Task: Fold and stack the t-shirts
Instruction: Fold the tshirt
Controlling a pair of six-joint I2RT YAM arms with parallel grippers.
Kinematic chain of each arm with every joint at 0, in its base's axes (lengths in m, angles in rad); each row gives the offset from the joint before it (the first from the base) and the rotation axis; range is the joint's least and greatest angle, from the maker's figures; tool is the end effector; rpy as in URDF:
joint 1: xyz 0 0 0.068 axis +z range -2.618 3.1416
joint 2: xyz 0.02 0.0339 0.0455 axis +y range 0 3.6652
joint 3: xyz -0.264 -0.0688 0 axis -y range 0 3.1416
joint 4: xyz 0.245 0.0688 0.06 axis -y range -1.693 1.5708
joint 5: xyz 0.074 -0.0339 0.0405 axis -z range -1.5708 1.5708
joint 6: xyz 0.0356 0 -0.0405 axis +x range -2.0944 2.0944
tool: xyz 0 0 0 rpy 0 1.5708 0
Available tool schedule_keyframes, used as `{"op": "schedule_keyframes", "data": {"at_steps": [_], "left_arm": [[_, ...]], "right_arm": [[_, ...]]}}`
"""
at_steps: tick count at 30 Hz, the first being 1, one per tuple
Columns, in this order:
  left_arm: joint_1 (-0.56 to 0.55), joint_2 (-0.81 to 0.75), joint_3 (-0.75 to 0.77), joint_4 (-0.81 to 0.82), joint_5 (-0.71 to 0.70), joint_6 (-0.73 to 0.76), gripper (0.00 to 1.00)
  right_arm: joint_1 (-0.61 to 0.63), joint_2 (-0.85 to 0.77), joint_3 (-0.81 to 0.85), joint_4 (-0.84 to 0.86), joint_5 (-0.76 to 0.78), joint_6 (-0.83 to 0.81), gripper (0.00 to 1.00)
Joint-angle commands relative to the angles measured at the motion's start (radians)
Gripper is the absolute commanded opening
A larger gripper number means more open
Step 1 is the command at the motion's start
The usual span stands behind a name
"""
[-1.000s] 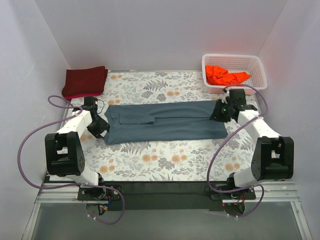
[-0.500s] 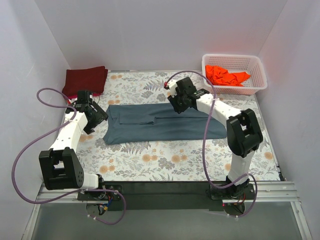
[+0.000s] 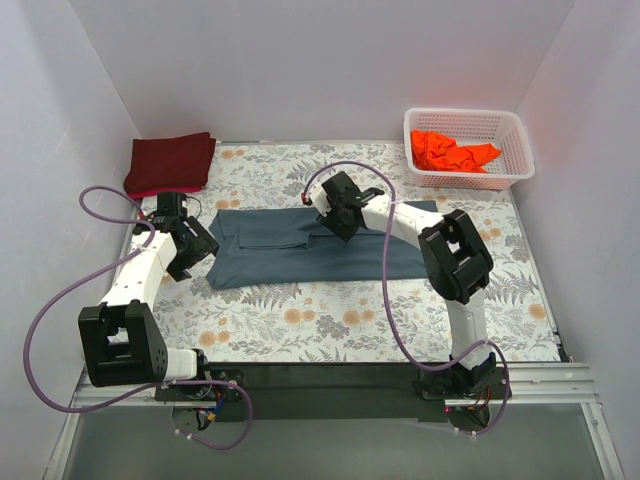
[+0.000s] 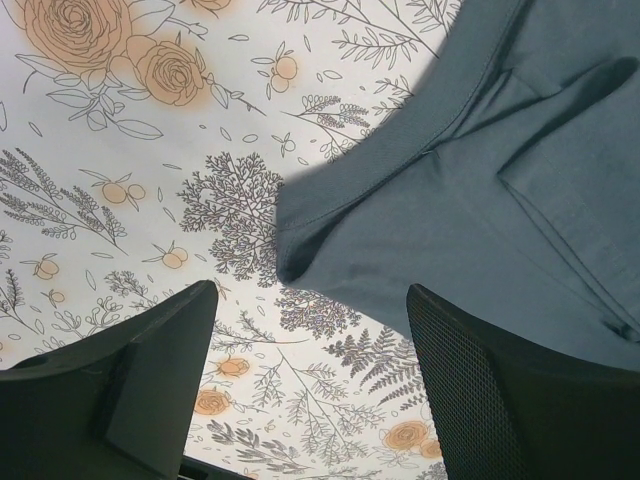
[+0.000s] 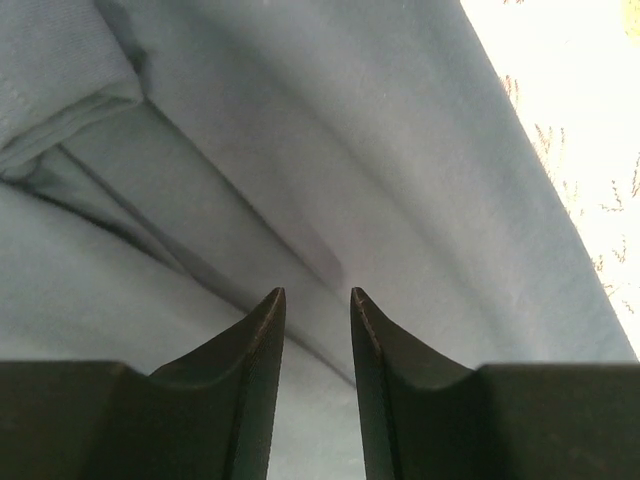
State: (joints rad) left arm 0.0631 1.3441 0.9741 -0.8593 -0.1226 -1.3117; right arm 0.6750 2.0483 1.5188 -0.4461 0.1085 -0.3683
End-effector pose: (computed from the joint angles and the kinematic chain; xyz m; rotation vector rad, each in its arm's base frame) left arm 0.2466 0.0199 0.2351 -1.7933 2.1379 -0.1423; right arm 0.3494 0.2747 0.1854 -1.2278 2.2211 -0.0173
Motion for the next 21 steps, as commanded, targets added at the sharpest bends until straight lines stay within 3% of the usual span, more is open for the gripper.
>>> {"op": "schedule_keyframes", "data": {"at_steps": [1,21], "left_arm": [[-0.005,-0.034,-0.006,-0.001,0.008,0.017,0.75],[-0.009,-0.039,-0.020,-0.007,0.011,0.019,0.74]], "right_arm": [[0.009,0.022,0.050,0.001,0.042,-0.021,0.38],[0.009,0.064,0.075,0.001,0.072,-0.024,0.23]]}}
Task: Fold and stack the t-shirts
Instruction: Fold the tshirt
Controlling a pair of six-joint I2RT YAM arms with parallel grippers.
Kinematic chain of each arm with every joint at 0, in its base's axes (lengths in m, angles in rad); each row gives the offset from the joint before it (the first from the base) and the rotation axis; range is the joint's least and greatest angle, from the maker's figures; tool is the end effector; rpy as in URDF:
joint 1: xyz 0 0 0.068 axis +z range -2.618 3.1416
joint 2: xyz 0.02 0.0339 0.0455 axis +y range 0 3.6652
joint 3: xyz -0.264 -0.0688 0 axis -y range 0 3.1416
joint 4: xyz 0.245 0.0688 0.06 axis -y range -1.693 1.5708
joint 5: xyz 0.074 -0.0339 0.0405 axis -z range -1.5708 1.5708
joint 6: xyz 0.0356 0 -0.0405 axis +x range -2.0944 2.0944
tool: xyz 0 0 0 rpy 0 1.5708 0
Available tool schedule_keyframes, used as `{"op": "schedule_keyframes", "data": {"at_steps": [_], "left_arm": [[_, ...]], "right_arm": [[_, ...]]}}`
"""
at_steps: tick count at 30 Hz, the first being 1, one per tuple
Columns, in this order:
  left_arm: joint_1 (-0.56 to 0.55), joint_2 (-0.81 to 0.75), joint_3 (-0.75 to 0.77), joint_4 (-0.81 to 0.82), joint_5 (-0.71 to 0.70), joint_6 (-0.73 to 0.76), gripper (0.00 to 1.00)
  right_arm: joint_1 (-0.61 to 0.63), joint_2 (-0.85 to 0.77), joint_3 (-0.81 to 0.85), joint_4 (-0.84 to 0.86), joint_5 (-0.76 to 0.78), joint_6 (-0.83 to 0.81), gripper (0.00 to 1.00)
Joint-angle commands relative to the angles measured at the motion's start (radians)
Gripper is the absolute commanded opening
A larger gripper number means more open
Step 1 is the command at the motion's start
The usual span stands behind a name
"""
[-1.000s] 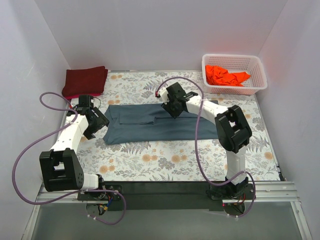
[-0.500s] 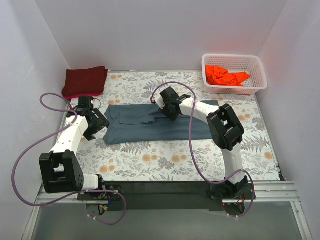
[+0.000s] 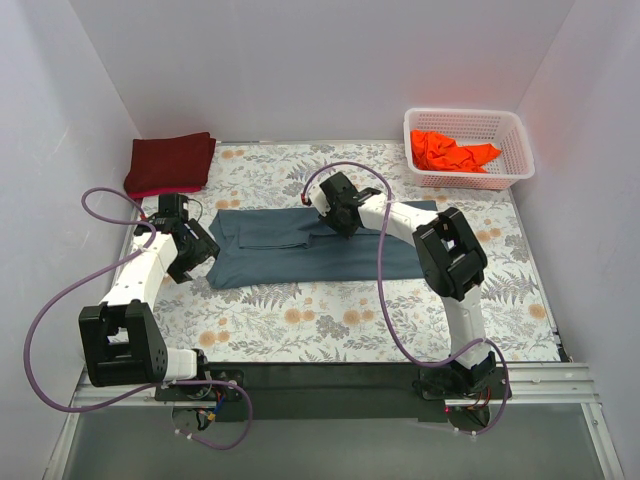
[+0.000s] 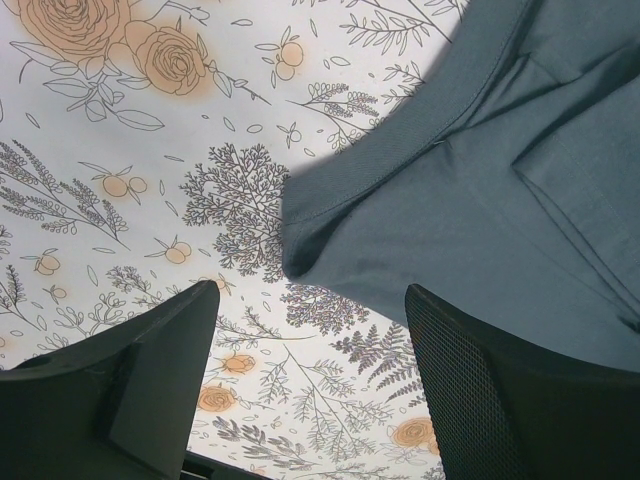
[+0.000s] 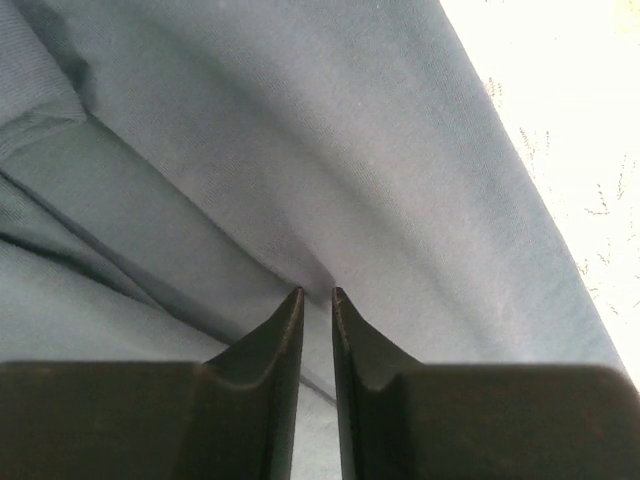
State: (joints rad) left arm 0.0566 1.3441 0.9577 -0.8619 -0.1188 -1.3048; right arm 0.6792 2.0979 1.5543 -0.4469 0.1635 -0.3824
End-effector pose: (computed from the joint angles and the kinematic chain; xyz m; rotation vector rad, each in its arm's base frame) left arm 0.2442 0.0181 0.2303 -1.7885 2.1653 -0.1314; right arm 0.3564 0.2803 0.1750 -1.2338 2.2247 -0.0938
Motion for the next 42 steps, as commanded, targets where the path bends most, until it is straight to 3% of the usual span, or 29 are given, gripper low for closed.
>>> {"op": "schedule_keyframes", "data": {"at_steps": [1,8,21,38,42], "left_arm": [[-0.003,-0.039,-0.004,-0.005,0.007,0.012,0.74],[-0.004,-0.040,-0.005,-0.006,0.007,0.012,0.74],[-0.003,-0.036,-0.014,0.003,0.015,0.009,0.74],[-0.003,-0.042,-0.031,0.001,0.016,0.009,0.74],[-0.003,-0.042,-0.031,0.000,0.015,0.009,0.74]], "right_arm": [[0.003,0.016,0.039,0.004,0.018,-0.010,0.20],[0.005,0.007,0.030,0.002,0.004,-0.012,0.01],[0.019,-0.075,-0.019,-0.022,-0.021,-0.021,0.01],[0.023,-0.050,-0.056,-0.030,-0.030,-0.018,0.01],[0.025,-0.059,-0.043,-0.032,-0.045,-0.010,0.14]]}}
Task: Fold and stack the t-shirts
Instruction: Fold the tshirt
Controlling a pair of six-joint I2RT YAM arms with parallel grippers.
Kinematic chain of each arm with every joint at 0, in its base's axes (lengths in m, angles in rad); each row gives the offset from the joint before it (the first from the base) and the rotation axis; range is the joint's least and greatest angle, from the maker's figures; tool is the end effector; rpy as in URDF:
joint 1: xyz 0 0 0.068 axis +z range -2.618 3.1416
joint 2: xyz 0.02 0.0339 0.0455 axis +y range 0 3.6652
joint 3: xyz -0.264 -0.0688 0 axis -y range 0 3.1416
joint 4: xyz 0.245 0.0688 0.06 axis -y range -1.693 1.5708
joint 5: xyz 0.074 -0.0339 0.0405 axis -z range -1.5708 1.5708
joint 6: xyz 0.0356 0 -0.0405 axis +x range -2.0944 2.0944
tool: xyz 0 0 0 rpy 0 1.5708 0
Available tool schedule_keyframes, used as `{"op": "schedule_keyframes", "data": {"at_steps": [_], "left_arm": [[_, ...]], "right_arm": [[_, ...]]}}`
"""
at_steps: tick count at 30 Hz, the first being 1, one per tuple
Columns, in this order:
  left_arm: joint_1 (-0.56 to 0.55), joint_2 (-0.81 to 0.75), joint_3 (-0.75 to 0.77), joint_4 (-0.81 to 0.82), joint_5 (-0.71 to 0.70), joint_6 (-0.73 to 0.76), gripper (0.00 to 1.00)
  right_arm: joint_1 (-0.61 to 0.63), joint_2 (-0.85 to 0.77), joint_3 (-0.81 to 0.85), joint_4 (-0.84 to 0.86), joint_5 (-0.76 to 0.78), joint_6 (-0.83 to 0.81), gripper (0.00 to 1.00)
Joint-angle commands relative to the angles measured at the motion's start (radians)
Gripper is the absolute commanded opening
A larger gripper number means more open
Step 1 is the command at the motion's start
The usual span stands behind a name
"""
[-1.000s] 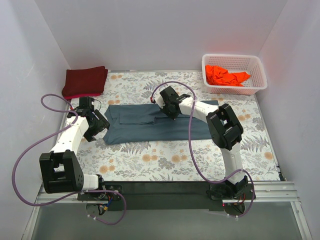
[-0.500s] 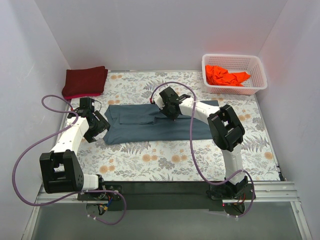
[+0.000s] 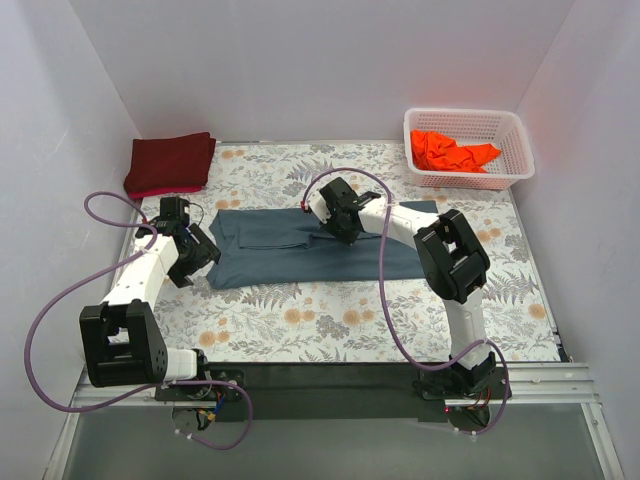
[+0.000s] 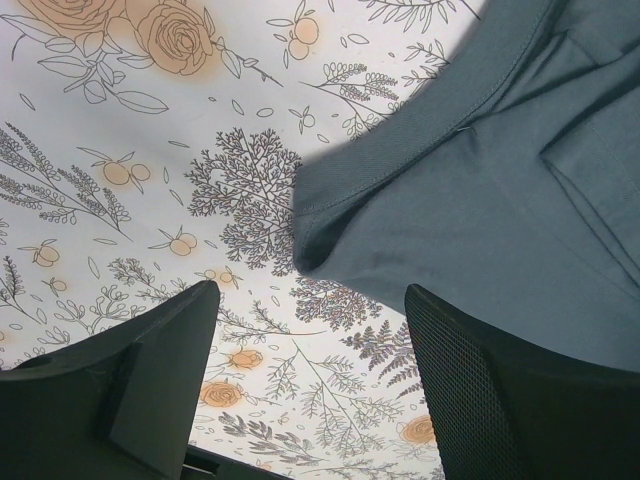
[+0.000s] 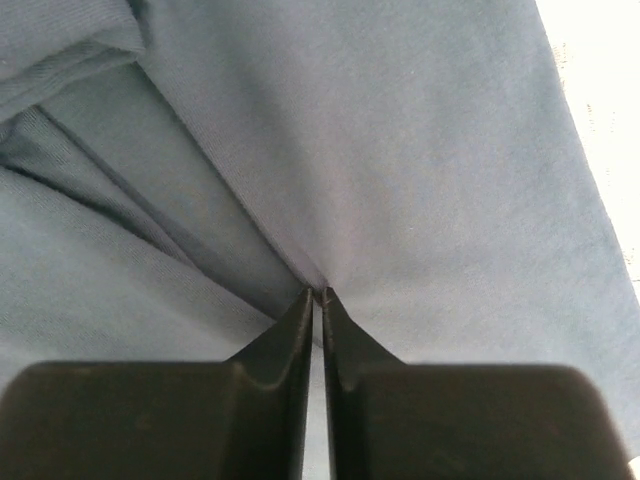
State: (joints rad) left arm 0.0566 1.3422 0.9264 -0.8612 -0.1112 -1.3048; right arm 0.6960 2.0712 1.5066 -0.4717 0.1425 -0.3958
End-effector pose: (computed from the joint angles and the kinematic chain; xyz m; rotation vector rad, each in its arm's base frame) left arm 0.2396 0.0175 0.2219 -1.8033 2.1896 -0.1172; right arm 0.3420 0.2791 0.1707 -1.3023 2.2413 -0.0768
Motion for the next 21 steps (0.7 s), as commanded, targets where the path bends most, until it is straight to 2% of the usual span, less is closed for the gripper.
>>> {"op": "schedule_keyframes", "data": {"at_steps": [1,5,21], "left_arm": [[-0.003,-0.041,0.003,-0.001,0.010,0.009,0.74],[-0.003,-0.040,0.008,-0.001,0.013,0.009,0.74],[-0.003,-0.055,0.025,-0.027,0.048,0.007,0.74]], "right_arm": [[0.008,-0.036,0.009,-0.008,-0.024,0.003,0.20],[0.014,-0.051,0.041,-0.013,-0.046,0.005,0.25],[0.091,0.090,0.217,0.010,-0.086,0.009,0.28]]}}
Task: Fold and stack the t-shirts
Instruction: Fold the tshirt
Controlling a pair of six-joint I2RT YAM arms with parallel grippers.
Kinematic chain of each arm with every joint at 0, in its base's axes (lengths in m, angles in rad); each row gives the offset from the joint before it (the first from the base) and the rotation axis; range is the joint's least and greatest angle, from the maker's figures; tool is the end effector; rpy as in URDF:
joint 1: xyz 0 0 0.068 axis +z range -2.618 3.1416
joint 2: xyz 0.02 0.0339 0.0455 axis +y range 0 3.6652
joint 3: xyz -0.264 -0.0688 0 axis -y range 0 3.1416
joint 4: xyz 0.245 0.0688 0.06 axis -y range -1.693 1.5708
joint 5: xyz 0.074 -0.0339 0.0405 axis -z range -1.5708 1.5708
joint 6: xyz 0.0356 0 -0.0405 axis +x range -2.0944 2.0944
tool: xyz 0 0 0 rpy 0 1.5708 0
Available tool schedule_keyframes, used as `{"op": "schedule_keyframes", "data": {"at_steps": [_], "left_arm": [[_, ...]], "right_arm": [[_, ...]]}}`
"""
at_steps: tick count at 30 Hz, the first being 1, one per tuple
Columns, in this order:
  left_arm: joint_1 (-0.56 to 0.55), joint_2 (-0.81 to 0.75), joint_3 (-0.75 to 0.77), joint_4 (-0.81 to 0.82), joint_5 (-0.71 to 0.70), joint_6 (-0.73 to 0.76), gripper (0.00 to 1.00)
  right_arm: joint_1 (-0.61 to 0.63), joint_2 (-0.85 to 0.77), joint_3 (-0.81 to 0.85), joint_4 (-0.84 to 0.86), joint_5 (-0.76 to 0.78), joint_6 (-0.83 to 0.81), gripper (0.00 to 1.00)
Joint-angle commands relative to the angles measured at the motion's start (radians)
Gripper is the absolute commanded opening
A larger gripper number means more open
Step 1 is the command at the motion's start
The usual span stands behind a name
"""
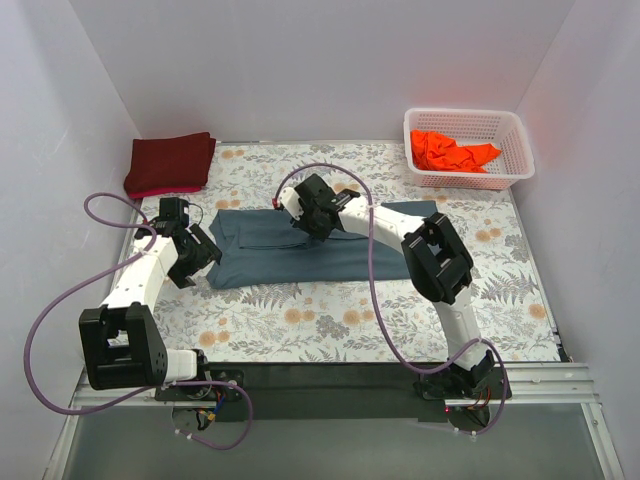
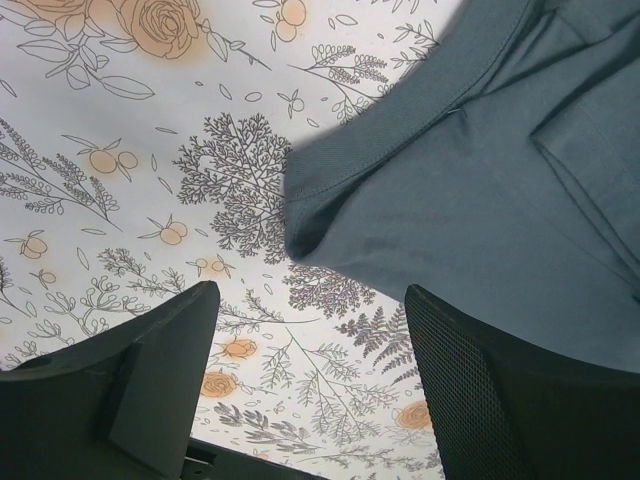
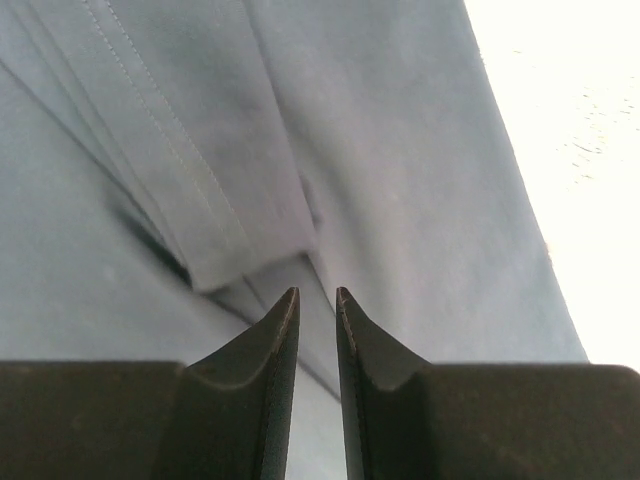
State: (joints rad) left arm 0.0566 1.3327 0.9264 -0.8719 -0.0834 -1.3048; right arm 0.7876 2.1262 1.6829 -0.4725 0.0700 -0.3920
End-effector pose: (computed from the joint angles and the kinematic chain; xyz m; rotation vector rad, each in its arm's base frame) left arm 0.2375 0.0164 0.2235 -1.8086 2.2054 -0.1490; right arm 0.3355 0.3334 0.2001 -1.3576 2.0816 0.0806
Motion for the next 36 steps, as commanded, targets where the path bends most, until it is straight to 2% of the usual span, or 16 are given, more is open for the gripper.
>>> {"op": "schedule_keyframes", "data": {"at_steps": [1,14,21,25,36], "left_arm": [[-0.004,-0.047,0.023,-0.018,0.023,0.007,0.74],[-0.009,-0.049,0.017,-0.024,0.022,0.004,0.74],[-0.009,-0.043,0.020,-0.022,0.020,0.004,0.74],[-0.009,-0.040,0.019,-0.019,0.020,0.002,0.74],[-0.011,-0.046,0.008,-0.016,0.022,0.001,0.74]], "right_arm": [[-0.001,0.043,0.049,0.012,-0.013,0.005,0.28],[0.001,0.100,0.077,0.021,-0.036,0.004,0.26],[0.002,0.097,0.095,0.021,-0.039,0.004,0.13],[0.002,0.081,0.090,0.020,-0.044,0.005,0.01],[0.018,0.038,0.044,0.018,-0.049,0.005,0.01]]}}
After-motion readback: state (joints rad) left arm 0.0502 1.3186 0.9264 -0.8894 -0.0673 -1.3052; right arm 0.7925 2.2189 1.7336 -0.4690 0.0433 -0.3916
